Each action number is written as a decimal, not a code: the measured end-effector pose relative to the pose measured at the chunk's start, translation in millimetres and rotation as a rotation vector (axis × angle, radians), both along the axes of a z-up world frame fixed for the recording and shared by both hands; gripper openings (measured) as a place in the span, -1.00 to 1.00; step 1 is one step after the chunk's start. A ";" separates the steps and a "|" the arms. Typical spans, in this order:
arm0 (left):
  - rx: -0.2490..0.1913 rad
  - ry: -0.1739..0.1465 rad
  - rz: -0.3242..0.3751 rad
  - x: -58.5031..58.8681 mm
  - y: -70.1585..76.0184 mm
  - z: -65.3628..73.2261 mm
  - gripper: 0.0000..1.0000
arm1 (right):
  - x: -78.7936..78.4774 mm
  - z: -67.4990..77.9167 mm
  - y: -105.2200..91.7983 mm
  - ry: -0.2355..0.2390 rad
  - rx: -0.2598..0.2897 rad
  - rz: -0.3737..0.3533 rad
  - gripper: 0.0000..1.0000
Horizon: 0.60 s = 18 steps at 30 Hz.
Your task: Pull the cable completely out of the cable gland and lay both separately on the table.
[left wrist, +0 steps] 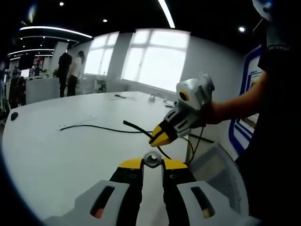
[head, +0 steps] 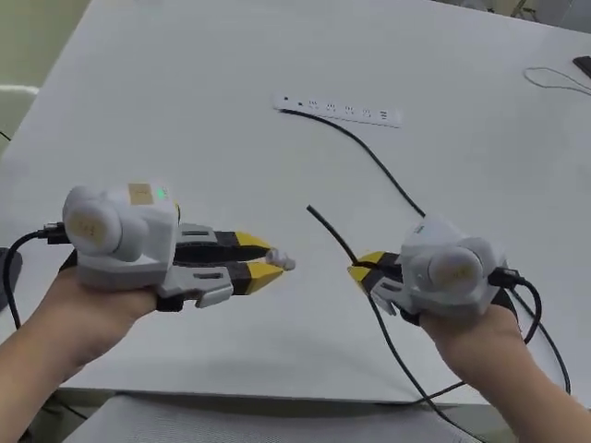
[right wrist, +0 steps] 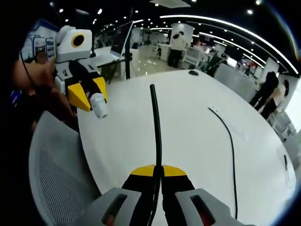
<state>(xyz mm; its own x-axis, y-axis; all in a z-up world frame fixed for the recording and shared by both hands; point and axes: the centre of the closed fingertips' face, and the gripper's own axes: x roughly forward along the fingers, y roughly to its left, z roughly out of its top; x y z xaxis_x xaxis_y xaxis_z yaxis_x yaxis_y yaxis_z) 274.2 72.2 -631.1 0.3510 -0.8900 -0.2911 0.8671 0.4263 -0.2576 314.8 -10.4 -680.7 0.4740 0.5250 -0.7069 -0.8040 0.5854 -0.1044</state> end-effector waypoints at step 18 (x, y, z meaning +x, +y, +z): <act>0.005 0.016 0.025 -11.5 19.2 -41.3 -0.70 | 32.8 -1.3 51.5 0.004 -0.013 0.081 -1.00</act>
<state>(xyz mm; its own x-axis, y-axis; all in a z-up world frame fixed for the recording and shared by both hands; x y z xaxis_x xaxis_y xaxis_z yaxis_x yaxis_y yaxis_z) 262.7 91.4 -672.4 0.3684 -0.8796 -0.3010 0.8522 0.4489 -0.2688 347.6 41.1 -682.0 0.4272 0.5525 -0.7157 -0.8493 0.5167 -0.1081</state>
